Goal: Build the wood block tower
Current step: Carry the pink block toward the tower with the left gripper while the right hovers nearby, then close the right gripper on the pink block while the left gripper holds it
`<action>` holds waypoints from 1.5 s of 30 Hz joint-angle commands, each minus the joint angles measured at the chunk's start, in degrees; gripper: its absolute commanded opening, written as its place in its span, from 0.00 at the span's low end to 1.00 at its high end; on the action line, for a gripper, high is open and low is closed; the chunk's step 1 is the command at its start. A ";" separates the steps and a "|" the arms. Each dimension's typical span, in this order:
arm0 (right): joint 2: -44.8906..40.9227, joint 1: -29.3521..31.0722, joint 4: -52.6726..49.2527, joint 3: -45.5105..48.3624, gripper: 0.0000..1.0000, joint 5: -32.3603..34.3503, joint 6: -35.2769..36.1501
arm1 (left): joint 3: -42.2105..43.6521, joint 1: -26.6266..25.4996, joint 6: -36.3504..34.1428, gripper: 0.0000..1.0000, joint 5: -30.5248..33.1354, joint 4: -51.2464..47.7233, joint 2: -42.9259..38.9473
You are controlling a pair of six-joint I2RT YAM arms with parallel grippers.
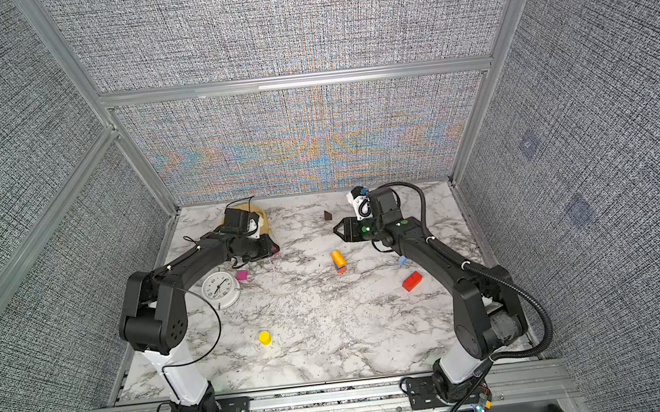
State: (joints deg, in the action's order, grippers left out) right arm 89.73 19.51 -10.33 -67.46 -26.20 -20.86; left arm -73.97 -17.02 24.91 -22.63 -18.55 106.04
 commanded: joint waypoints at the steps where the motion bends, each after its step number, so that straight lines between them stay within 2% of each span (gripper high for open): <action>1: -2.71 0.82 8.34 4.36 0.45 -0.74 -5.68 | 1.97 -0.08 9.94 0.29 -7.90 10.56 -1.77; 6: -8.78 5.35 28.69 17.16 0.45 9.01 -7.44 | 3.54 -1.95 20.93 0.29 -8.85 20.94 -3.83; 10: -8.90 9.50 44.56 23.32 0.46 14.18 -6.43 | 2.87 -4.12 28.35 0.29 -6.71 26.00 -4.34; 14: -4.26 11.59 56.52 24.83 0.46 15.04 -5.92 | 1.30 -6.20 34.52 0.29 -5.93 29.72 -3.77; 18: -0.57 12.49 63.79 24.96 0.46 17.15 -6.46 | -0.46 -8.84 36.67 0.29 -2.34 27.72 -4.34; 23: 3.56 12.84 73.61 25.36 0.46 19.40 -6.14 | 0.29 -9.52 43.54 0.29 -2.16 30.74 -3.55; 31: 8.61 12.76 77.85 22.17 0.41 19.30 -5.91 | 1.05 -9.92 46.99 0.27 -1.80 34.45 -2.81; 45: 14.46 11.49 77.22 16.50 0.37 18.63 -8.93 | -1.08 -10.22 48.48 0.25 -3.78 37.86 0.57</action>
State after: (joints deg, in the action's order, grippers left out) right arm 103.46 31.14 64.86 -50.13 -7.64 -28.73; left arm -74.67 -27.20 73.14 -25.58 16.86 106.28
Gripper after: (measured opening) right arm 0.373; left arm 0.313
